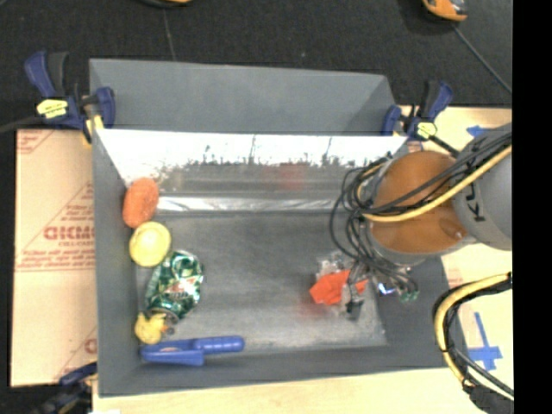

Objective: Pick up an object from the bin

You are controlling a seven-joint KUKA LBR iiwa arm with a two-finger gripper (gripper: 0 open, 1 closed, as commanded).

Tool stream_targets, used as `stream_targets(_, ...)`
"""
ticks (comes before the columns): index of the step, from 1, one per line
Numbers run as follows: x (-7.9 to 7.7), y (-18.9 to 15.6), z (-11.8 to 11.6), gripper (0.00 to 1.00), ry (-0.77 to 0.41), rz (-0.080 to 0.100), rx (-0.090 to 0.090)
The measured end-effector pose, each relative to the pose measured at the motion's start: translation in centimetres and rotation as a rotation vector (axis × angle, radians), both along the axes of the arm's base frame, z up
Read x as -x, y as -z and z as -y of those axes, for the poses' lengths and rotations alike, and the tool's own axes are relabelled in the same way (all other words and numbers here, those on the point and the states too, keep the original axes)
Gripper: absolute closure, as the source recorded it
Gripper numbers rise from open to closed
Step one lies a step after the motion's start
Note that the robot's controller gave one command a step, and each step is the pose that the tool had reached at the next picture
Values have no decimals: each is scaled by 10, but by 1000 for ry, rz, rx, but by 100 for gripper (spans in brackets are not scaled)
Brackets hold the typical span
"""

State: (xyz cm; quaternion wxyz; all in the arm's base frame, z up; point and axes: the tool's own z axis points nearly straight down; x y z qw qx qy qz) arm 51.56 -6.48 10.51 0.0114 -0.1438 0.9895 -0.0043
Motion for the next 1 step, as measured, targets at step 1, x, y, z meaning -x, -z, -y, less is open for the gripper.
stream_targets(1,-10,-153,42,100,164,7,1)
